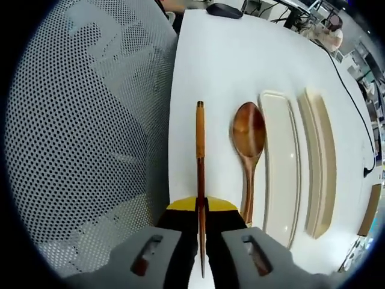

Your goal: Arrange the utensils inside the cutlery case until each visible utensil rests in its matching compartment.

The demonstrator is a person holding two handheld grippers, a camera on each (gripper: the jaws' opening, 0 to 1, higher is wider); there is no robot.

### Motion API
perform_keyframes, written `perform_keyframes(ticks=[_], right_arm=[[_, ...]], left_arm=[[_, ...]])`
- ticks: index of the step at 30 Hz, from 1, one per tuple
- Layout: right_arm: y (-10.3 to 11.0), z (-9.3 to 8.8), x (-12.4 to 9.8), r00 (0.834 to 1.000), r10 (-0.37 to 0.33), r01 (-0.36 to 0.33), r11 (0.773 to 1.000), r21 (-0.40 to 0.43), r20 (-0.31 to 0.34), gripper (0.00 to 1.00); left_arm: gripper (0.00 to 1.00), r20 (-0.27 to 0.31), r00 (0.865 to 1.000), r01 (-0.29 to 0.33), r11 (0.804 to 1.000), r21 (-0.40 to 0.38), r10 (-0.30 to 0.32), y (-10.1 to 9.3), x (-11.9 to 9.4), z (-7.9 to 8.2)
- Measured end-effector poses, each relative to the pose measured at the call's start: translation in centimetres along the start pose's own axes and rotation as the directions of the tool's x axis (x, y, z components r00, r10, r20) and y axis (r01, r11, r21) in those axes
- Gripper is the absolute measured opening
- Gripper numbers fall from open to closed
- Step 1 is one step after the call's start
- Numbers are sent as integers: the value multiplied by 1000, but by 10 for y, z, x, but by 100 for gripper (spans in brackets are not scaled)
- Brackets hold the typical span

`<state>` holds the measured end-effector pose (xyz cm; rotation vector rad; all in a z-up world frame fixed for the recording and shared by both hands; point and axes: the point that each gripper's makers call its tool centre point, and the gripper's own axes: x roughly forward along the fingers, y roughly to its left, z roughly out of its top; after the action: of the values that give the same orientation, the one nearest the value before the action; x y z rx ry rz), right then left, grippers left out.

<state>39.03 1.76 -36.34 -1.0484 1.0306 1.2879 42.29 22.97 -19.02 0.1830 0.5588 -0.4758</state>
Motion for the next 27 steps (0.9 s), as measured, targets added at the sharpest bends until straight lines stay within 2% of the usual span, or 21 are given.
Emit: perform_keyframes(ticks=[4,8,18,27], right_arm=[[3,3,-1,999,24,-26,999,39,28,0],[5,1,-1,999,32,-33,998,49,23,0],[5,2,-4,999,39,-40,999,9,35,0],[-1,10,-14,996,27,-30,999,25,83,0]], left_arm=[[65,1,1000,-3,1000,-1,3,1,0,0],[65,0,1000,-3,1000,-1,3,1,0,0],[65,-4,1000,-4,1000,0,4,1,1,0],[65,-8,1000,-1,1000,2,1,1,1,-1]])
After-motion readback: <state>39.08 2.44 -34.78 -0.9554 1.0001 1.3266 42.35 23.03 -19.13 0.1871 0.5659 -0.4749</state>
